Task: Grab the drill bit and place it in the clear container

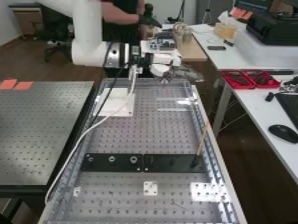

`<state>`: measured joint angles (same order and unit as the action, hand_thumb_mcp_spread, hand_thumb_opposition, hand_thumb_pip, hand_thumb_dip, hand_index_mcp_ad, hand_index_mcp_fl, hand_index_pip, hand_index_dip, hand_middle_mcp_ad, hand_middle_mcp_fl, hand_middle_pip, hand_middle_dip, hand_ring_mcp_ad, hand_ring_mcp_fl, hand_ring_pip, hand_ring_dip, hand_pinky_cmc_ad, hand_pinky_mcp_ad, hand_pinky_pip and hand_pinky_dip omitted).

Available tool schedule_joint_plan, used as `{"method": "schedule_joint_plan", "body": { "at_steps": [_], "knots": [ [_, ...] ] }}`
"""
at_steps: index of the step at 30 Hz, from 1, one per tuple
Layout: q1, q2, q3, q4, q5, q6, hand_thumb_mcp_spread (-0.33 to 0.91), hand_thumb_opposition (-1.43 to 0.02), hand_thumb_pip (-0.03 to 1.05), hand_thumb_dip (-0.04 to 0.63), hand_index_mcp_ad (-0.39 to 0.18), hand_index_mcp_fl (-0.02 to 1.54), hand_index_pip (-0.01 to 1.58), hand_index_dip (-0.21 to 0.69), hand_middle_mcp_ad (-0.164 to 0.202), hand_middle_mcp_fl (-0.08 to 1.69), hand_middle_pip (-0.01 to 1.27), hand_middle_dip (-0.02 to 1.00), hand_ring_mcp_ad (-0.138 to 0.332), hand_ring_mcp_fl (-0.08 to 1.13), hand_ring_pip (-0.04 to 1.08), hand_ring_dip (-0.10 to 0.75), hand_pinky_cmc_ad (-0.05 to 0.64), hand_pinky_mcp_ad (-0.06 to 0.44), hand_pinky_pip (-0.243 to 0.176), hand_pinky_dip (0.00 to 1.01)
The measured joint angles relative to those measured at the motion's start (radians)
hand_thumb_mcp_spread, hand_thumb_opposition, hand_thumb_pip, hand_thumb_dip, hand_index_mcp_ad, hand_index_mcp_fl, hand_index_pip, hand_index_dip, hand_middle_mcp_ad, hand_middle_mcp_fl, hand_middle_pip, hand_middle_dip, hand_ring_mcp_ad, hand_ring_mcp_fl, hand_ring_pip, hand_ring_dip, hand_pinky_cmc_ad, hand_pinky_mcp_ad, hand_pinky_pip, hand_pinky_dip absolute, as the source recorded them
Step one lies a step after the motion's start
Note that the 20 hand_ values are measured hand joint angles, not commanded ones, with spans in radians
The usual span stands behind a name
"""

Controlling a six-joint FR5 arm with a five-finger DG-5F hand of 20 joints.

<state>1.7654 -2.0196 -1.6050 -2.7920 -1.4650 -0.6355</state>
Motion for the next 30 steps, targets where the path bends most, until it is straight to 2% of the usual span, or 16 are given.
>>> {"method": "schedule_joint_plan", "body": {
  "at_steps": [9, 25, 27, 30],
  "knots": [
    [0.01, -0.051, 0.03, -0.029, -0.046, 0.003, 0.61, -1.05, 0.42, 0.3, -0.094, 1.21, 0.47, 0.435, -0.066, 0.41, 0.11, 0.27, 0.136, 0.16, 0.11, 0.119, 0.267, 0.087, -0.037, 0.14],
    [0.033, -0.076, 0.038, -0.042, -0.026, 0.044, 0.61, -1.05, 0.42, 0.3, -0.094, 1.21, 0.47, 0.431, -0.07, 0.41, 0.1, 0.27, 0.134, 0.16, 0.11, 0.119, 0.269, 0.087, -0.037, 0.14],
    [0.033, -0.076, 0.037, -0.042, -0.021, 0.044, 0.62, -1.05, 0.42, 0.3, -0.098, 1.21, 0.47, 0.431, -0.052, 0.4, 0.1, 0.27, 0.134, 0.16, 0.11, 0.119, 0.269, 0.103, -0.037, 0.14],
    [0.033, -0.074, 0.034, -0.038, -0.03, 0.044, 0.61, -1.05, 0.42, 0.3, -0.098, 1.21, 0.47, 0.431, -0.052, 0.42, 0.11, 0.28, 0.136, 0.16, 0.11, 0.122, 0.271, 0.105, -0.037, 0.14]
  ]
}}
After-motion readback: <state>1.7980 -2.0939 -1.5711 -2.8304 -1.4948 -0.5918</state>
